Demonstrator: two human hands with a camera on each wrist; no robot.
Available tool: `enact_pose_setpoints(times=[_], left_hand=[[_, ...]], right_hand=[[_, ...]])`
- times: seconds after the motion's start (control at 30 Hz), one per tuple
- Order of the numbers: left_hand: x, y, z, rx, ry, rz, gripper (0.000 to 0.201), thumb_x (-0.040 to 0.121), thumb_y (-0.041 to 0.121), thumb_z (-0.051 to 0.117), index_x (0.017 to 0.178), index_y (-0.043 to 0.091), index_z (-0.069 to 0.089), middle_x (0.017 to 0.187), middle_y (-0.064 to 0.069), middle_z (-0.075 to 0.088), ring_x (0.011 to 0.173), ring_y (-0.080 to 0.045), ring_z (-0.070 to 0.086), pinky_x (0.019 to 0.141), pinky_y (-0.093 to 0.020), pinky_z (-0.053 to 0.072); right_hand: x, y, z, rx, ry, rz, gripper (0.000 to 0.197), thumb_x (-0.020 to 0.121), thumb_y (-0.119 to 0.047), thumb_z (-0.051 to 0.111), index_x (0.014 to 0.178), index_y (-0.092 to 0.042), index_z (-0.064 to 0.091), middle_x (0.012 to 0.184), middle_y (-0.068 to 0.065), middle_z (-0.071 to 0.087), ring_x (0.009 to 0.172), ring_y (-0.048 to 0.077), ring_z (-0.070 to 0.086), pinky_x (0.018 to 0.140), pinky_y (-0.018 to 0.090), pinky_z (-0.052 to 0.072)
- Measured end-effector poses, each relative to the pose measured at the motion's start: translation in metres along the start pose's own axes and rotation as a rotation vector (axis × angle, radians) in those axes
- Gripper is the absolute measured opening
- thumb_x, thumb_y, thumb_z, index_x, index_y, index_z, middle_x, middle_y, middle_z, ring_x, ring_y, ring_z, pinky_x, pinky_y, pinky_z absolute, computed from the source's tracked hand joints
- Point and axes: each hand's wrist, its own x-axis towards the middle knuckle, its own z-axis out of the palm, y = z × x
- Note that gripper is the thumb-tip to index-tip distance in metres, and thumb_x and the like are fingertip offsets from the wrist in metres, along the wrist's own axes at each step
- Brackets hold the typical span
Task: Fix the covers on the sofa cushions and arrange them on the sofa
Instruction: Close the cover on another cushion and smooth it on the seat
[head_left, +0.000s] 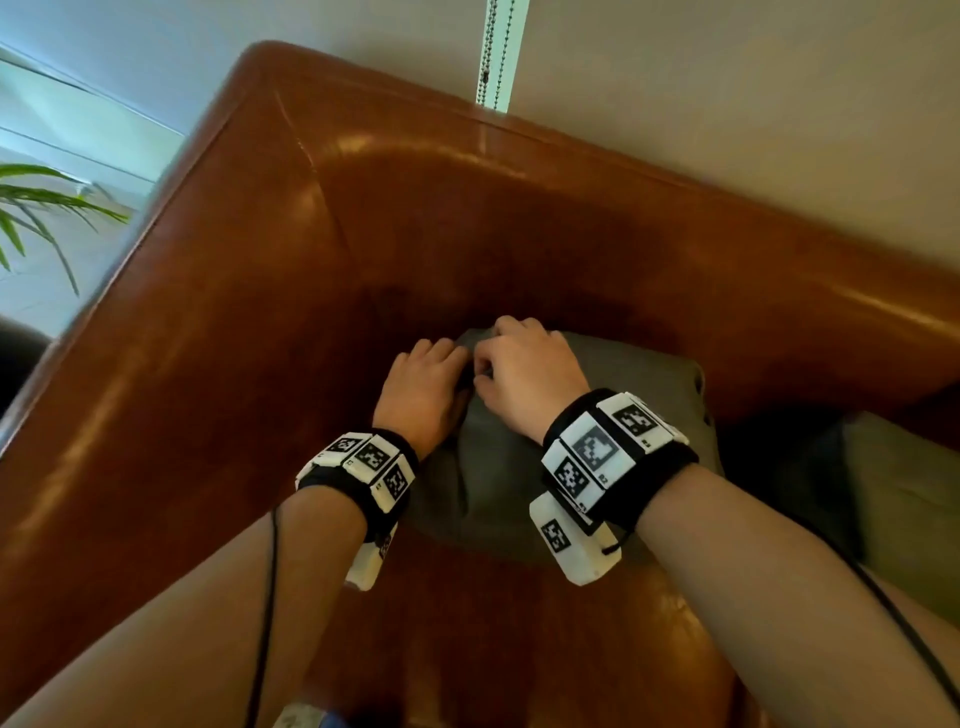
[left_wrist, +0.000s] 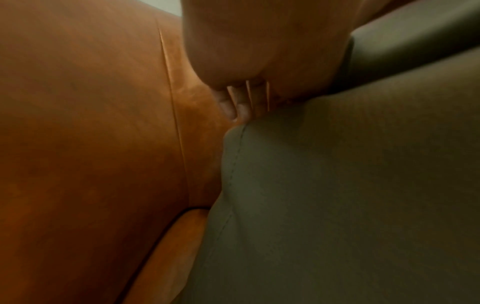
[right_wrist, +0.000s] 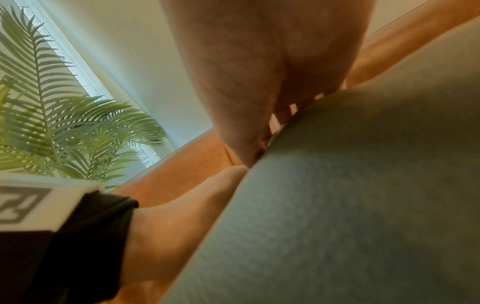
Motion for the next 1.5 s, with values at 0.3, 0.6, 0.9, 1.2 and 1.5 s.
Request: enact_pose_setpoints(times=[0.3, 0.6, 0.9, 1.2, 1.5], left_hand=[[0.011, -0.029, -0.017, -0.074, -0.006, 0.120, 0.013, 0.093, 0.024, 0.055, 0.101, 0.021, 0.064, 0.099, 0.005, 0.059, 0.098, -0.020, 0.047, 0.087, -0.034, 0.026], [0.034, -0.053, -0.050, -0.108, -0.208, 0.159, 0.017, 0.097, 0.027, 0.054, 0.109, 0.023, 0.064, 0.108, 0.006, 0.061, 0.105, -0.019, 0.047, 0.090, -0.038, 0.032], [0.063, -0.050, -0.077, -0.275, -0.497, 0.102, 0.009, 0.096, 0.027, 0.059, 0.100, 0.022, 0.066, 0.089, 0.008, 0.064, 0.080, -0.007, 0.058, 0.066, -0.021, 0.040], [0.046, -0.051, -0.068, -0.469, -0.494, -0.020, 0.007, 0.097, 0.029, 0.055, 0.097, 0.029, 0.062, 0.093, 0.007, 0.061, 0.082, -0.007, 0.057, 0.068, -0.023, 0.040], [0.042, -0.049, -0.061, -0.512, -0.438, -0.047, 0.018, 0.098, 0.026, 0.054, 0.107, 0.016, 0.066, 0.097, 0.003, 0.062, 0.091, -0.013, 0.058, 0.076, -0.021, 0.043]], right_hand=[[-0.008, 0.007, 0.009, 0.137, 0.065, 0.020, 0.011, 0.092, -0.031, 0.056, 0.096, -0.025, 0.065, 0.114, -0.005, 0.052, 0.112, 0.018, 0.047, 0.091, 0.035, 0.033], [-0.021, 0.008, 0.017, 0.287, 0.151, 0.019, 0.007, 0.091, -0.026, 0.062, 0.095, -0.021, 0.065, 0.122, -0.002, 0.046, 0.115, 0.017, 0.043, 0.098, 0.035, 0.039], [-0.025, -0.002, 0.013, 0.304, 0.240, 0.043, 0.015, 0.087, -0.033, 0.066, 0.093, -0.020, 0.068, 0.126, 0.001, 0.047, 0.121, 0.018, 0.042, 0.098, 0.038, 0.043], [-0.001, -0.034, 0.003, -0.012, 0.054, 0.015, 0.015, 0.090, -0.022, 0.060, 0.099, -0.019, 0.071, 0.135, 0.004, 0.041, 0.132, 0.025, 0.030, 0.110, 0.045, 0.029], [0.002, -0.046, -0.005, -0.237, -0.059, 0.031, 0.031, 0.089, -0.026, 0.062, 0.119, -0.019, 0.065, 0.150, 0.007, 0.031, 0.146, 0.030, 0.014, 0.117, 0.050, 0.019]])
